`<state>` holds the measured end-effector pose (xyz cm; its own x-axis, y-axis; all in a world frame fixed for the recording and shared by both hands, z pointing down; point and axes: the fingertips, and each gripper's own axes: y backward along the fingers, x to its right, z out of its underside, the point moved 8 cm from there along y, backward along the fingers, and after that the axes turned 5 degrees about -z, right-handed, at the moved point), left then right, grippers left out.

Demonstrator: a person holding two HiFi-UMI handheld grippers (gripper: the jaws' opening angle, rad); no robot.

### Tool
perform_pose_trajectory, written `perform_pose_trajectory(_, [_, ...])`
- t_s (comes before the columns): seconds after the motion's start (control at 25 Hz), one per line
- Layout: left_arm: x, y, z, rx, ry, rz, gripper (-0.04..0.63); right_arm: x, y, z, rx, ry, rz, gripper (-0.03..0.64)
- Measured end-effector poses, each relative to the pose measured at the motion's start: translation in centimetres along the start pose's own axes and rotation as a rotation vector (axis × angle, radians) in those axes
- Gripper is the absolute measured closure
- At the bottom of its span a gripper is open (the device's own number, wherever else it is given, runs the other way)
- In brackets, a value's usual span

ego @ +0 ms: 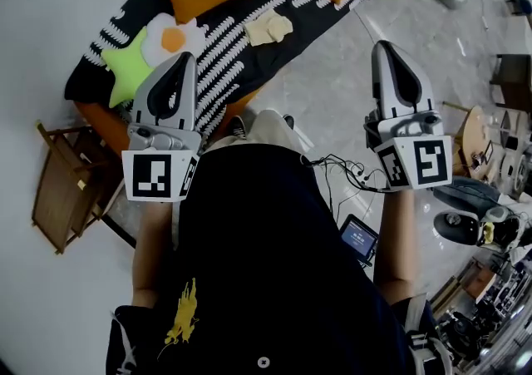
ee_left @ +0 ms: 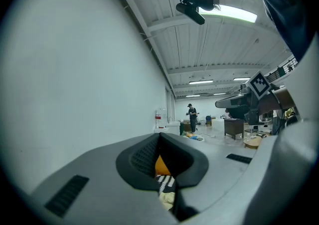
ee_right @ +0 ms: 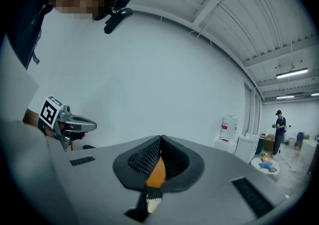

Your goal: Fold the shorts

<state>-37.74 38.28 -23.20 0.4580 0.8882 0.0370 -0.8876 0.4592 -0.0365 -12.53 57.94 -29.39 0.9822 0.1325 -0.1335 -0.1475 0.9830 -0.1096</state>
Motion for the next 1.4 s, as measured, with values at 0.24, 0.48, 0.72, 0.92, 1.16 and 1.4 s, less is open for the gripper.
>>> perform_pose_trajectory(0.24, [-0.5, 0.4, -0.1, -0.008, -0.002, -0.005, 0.582, -0.2, 0.5, 0.1, -0.007, -0.003, 0.009, 0.600])
perform_pose_trajectory(0.48, [-1.4, 1.3, 0.2, -0.023, -0.004, -0.007, 0.583, -1.1, 0.1, 0.0, -0.014, -0.004, 0.005, 0.600])
perform_pose_trajectory(0.72, [-1.8, 2.2, 0.1, -0.014, 0.007, -0.028, 0.583, -1.9, -0.3, -0.3, -0.019, 0.001, -0.014, 0.600])
perform_pose_trajectory(0.92, [-1.8, 3.0, 0.1, -0.016, 0.034, -0.061, 0.582, -2.2, -1.1, -0.3, -0.042, 0.017, -0.055, 0.600])
perform_pose_trajectory(1.16, [-1.9, 3.9, 1.1, -0.048, 0.029, -0.051, 0.583, -2.8, -2.2, -0.7, -0.056, 0.050, -0.098, 0.600])
perform_pose_trajectory(1.4, [-1.1, 3.4, 1.3, -0.054, 0.028, -0.017, 0.583, -3.0, -1.9, -1.2, -0.070, 0.105, -0.149, 0.600])
